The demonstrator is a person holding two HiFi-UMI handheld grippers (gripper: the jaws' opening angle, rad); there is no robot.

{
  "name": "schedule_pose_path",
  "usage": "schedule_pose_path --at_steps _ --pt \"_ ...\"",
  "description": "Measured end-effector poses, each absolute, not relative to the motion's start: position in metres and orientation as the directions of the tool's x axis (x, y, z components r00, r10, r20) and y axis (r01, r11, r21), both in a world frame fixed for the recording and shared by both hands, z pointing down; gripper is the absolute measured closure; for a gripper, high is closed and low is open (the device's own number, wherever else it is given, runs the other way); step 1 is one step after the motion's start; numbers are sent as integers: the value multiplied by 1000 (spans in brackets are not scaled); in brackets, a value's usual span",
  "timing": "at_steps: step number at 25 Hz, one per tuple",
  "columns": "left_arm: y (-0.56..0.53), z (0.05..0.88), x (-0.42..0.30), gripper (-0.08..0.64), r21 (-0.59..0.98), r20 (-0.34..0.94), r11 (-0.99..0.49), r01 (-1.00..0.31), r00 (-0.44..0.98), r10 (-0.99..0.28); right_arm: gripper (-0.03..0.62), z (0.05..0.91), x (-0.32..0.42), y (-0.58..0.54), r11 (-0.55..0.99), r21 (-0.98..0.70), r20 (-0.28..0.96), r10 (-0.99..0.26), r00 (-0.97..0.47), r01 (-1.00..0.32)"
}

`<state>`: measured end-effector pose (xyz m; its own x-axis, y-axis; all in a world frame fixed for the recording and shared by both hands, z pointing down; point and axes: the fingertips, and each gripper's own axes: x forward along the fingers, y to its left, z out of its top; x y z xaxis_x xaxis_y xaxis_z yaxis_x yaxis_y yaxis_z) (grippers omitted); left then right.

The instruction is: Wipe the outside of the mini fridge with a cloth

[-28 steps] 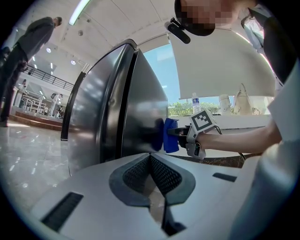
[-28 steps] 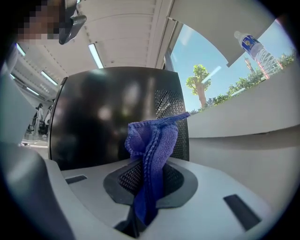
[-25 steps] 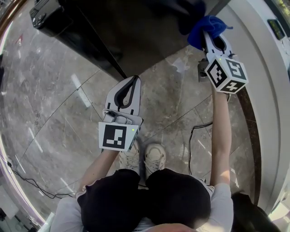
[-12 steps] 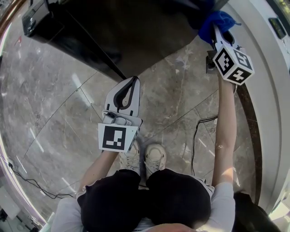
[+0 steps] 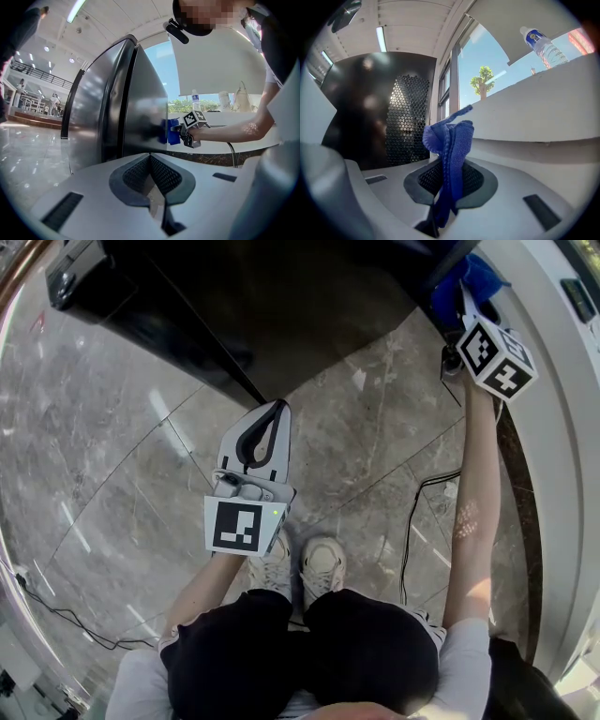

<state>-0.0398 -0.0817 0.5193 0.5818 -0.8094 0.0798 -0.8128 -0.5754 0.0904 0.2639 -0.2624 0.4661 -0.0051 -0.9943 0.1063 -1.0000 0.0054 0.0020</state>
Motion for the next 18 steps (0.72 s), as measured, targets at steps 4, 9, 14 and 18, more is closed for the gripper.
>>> schedule_pose_path --at_steps 4,9,14,18 --pt "-84 517 -48 555 101 75 -549 -830 557 -827 517 459 238 -238 90 -2 48 -995 -90 -996" --pt "-77 520 -56 555 95 85 -543 -834 550 -831 517 459 147 -176 406 -10 -3 -914 -406 -914" --pt "-72 520 -63 555 90 85 -535 -840 542 -836 517 468 58 -122 627 -109 -41 -778 -627 -771" --pt "-71 517 -67 555 88 76 -529 -844 535 -841 517 486 -7 -94 768 -105 -8 -636 -772 -632"
